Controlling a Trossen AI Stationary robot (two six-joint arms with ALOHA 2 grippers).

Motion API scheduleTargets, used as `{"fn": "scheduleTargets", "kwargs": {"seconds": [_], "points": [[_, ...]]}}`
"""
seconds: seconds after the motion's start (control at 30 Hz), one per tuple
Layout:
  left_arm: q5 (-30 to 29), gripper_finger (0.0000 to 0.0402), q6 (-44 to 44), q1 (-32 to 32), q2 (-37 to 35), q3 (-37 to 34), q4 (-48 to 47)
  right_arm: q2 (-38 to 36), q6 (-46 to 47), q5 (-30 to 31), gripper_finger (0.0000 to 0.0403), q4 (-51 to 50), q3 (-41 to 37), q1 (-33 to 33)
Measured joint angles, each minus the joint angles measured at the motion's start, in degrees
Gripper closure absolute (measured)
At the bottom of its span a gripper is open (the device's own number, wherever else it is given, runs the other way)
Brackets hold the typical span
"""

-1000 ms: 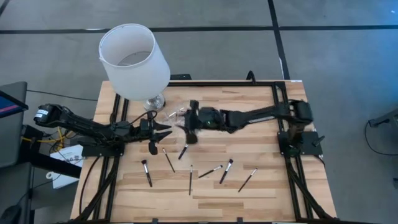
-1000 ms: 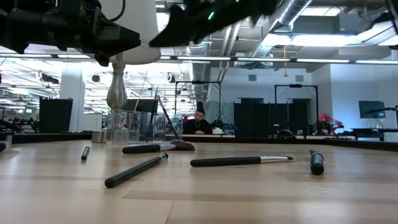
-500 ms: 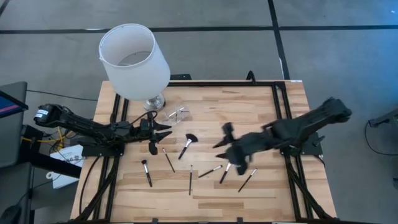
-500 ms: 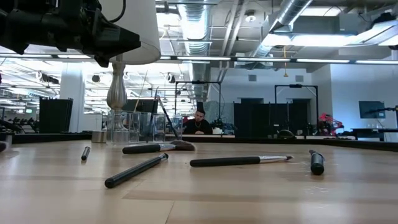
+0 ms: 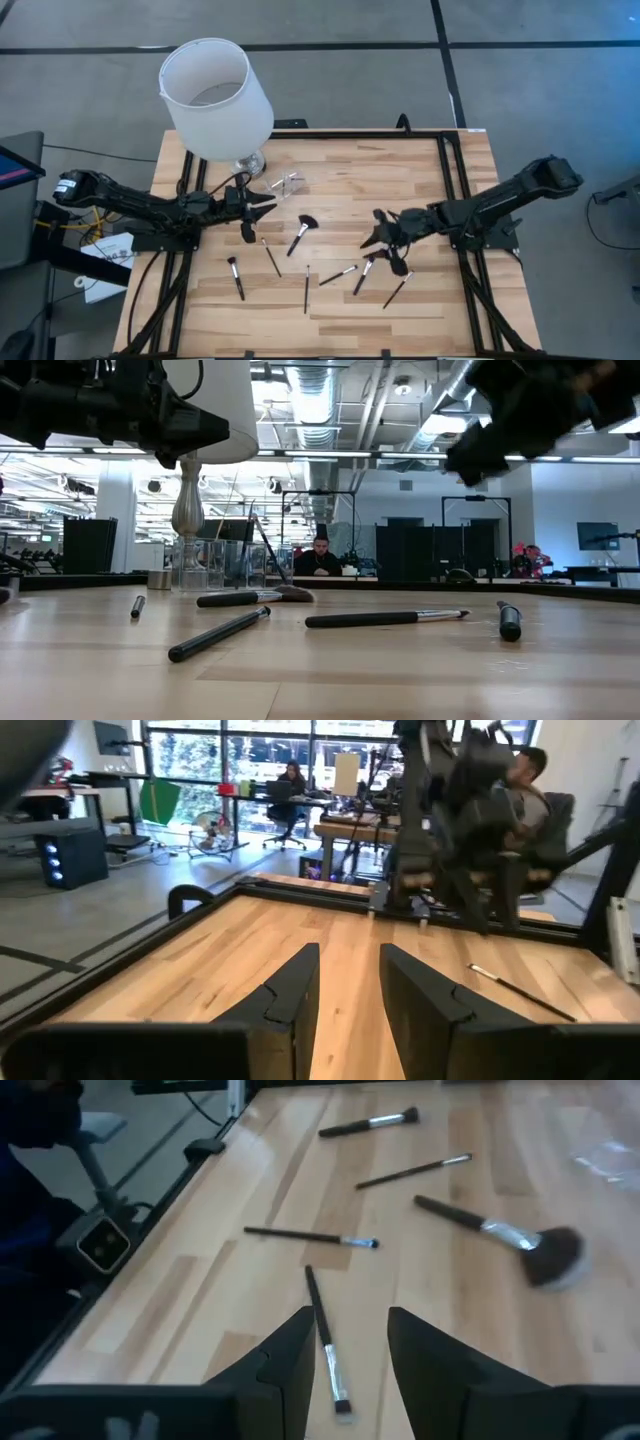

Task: Put items in baskets/containers
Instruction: Put the black powder brush in the transparent organizer

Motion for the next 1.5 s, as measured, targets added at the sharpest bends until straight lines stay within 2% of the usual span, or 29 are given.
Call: {"fn": "scheduleTargets", "kwargs": {"seconds": [0.07,0.2,0.53,0.73,0.87,0.97,1.13,1.27,1.5], "points": [[-0.02,0.0298,-0.12,0.75,0.00,0.00,0.00,3.14,-0.04,-0.01,0.0281,5.71,-2.36,1.18],[-0.02,0.0298,-0.44,1.62,0.00,0.00,0.11,8.81,0.02,-0.12,0.0270,8.75,-2.44,2.78],[0.00,0.0298,-0.46,1.62,0.00,0.00,0.31,21.68,-0.72,-1.46,0.0205,8.70,1.83,6.12],[0.00,0.0298,-0.46,1.62,0.00,0.00,0.33,26.87,-2.33,-0.86,0.0192,8.82,2.06,7.57],[-0.02,0.0298,-0.46,1.62,0.00,0.00,0.33,30.03,-3.81,0.81,0.0208,10.14,2.30,7.38],[-0.02,0.0298,-0.46,1.62,0.00,0.00,0.33,32.22,-4.06,1.70,0.0237,11.38,2.53,6.66],[-0.02,0.0298,-0.58,1.62,0.00,0.00,0.34,33.51,-6.34,1.94,0.0314,12.66,2.61,6.29],[0.55,0.0298,-4.53,1.62,0.01,0.00,0.35,33.80,-4.92,0.47,0.0376,15.33,2.18,6.20],[12.18,0.0298,-13.78,1.36,0.05,0.00,0.36,35.05,3.85,-1.03,0.0364,28.11,3.83,5.71]]}}
